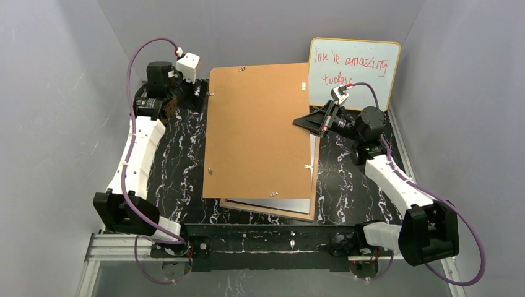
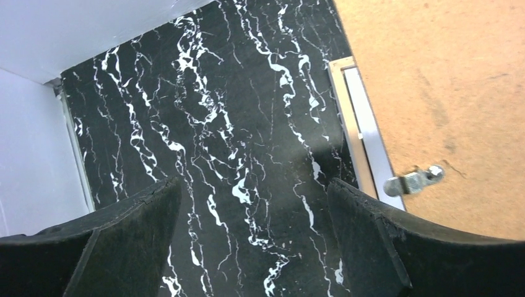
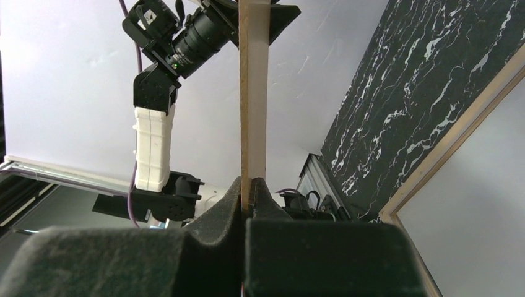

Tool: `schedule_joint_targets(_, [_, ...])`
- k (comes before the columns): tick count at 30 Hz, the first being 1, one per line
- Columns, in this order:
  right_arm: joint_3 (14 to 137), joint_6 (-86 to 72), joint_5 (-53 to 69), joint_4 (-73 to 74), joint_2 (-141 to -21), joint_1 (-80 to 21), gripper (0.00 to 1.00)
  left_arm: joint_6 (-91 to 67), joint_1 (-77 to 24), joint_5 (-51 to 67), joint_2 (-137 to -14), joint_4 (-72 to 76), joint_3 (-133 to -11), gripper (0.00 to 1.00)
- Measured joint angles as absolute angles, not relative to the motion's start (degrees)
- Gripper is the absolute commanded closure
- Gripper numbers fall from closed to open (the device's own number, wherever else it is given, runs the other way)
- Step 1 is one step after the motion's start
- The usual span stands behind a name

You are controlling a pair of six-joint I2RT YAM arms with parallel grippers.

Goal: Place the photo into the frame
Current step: Turn over the photo frame item on the photo frame.

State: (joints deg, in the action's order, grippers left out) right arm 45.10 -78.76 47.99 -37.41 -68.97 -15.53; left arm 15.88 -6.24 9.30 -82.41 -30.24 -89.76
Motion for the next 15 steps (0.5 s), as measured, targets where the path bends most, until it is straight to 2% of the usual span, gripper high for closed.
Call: schedule_joint_targets(15, [44.86,-78.39,50.70,-36.91,-70.35,-15.94,0.99,15.79,-6.24,5.37,-82.43,-26.13,-86.61,0.14])
